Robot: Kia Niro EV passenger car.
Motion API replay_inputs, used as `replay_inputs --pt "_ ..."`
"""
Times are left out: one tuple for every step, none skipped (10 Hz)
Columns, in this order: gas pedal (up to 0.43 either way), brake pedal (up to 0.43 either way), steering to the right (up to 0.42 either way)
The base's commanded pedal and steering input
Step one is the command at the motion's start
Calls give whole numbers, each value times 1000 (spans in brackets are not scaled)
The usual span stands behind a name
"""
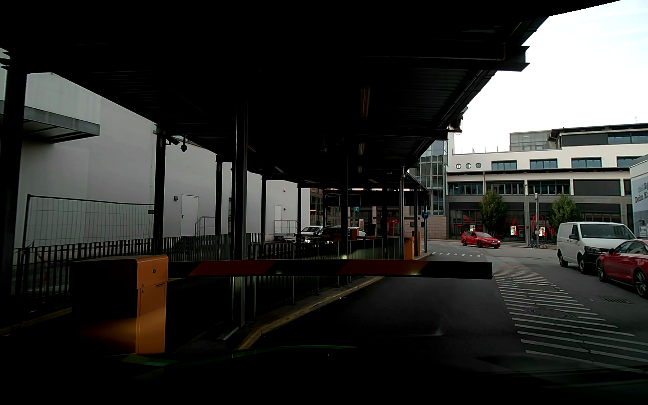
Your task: Follow the waypoints while adhering to traffic rules and regulations
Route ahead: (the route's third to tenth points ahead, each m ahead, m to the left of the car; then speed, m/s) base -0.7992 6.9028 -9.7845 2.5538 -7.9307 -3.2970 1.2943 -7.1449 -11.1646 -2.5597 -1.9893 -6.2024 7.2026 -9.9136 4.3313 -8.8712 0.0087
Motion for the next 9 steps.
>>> replay_inputs --pt "0 262 27" --pt "0 268 27" --pt "0 268 27" --pt "0 268 27" --pt "0 268 27" --pt "0 268 27" --pt "0 262 27" --pt "0 262 27" --pt "0 262 27"
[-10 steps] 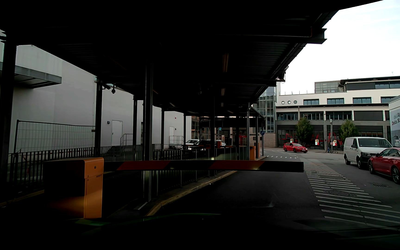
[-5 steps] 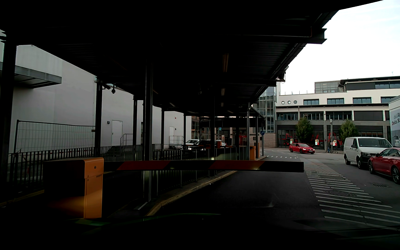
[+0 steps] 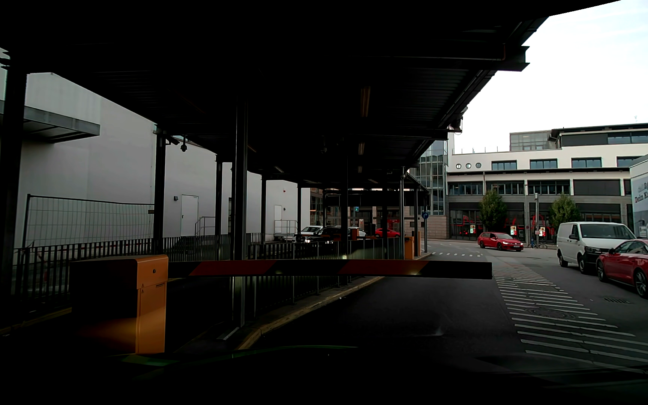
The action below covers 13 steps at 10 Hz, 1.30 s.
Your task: Follow the waypoints while adhering to traffic rules and regulations
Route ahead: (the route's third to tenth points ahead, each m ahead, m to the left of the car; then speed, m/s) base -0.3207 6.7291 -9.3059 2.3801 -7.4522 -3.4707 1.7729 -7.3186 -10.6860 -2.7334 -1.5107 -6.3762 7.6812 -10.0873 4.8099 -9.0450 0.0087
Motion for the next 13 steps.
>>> replay_inputs --pt "0 262 27" --pt "0 262 27" --pt "0 262 27" --pt "0 262 27" --pt "0 262 27" --pt "0 262 27" --pt "0 262 27" --pt "0 262 27" --pt "0 262 27" --pt "0 262 27" --pt "0 262 27" --pt "0 262 27" --pt "0 262 27"
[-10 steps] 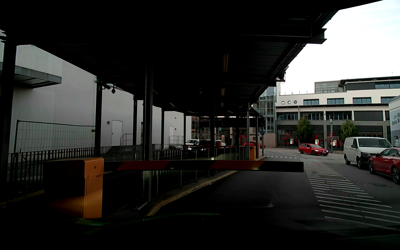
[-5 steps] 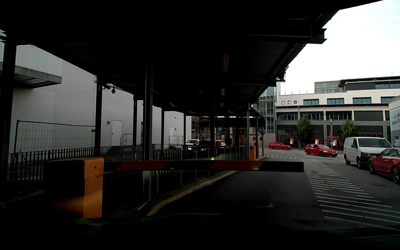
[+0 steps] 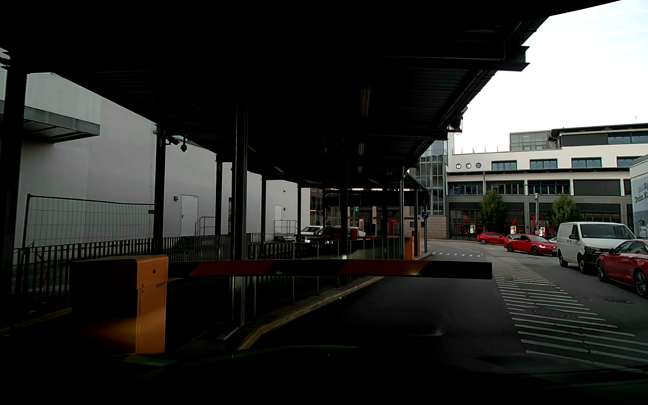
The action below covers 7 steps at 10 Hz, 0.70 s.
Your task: Follow the waypoints while adhering to traffic rules and regulations
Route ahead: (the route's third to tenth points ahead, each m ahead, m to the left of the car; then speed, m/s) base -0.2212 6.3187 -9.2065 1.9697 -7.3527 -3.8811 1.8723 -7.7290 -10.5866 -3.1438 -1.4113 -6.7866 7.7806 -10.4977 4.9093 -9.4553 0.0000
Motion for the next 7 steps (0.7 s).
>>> replay_inputs --pt "0 262 27" --pt "0 268 27" --pt "0 268 27" --pt "0 262 27" --pt "0 268 27" --pt "0 268 27" --pt "0 268 27"
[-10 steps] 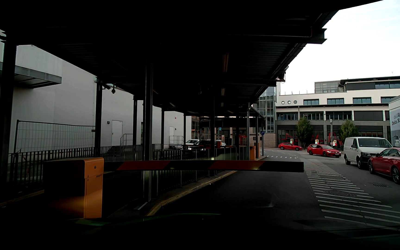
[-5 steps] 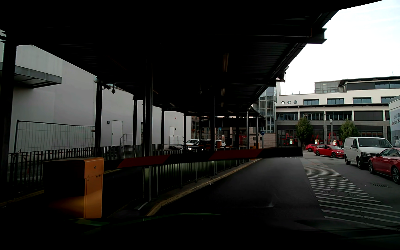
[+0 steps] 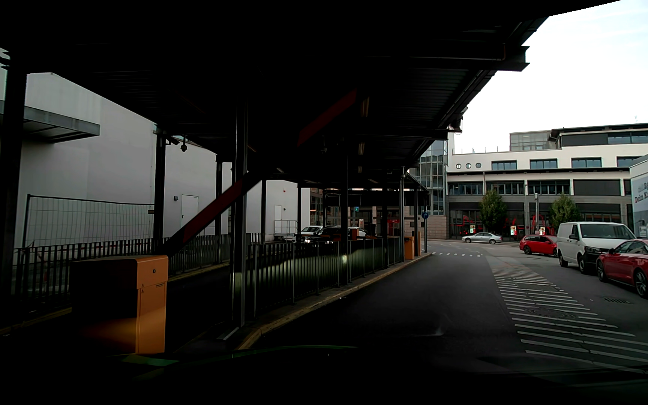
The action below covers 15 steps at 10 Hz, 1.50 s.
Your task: Follow the waypoints while adhering to traffic rules and regulations
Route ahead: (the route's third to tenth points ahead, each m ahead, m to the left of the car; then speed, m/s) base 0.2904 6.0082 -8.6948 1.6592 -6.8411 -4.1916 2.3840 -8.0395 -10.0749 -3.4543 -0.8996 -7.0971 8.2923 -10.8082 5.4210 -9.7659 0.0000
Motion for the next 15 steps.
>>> replay_inputs --pt "0 268 27" --pt "0 268 27" --pt "0 268 27" --pt "0 268 27" --pt "0 262 27" --pt "0 262 27" --pt "0 262 27" --pt "0 262 28" --pt "0 262 28" --pt "0 262 35" --pt "0 262 50" --pt "0 262 67" --pt "0 262 81" --pt "0 256 94" --pt "0 250 106"
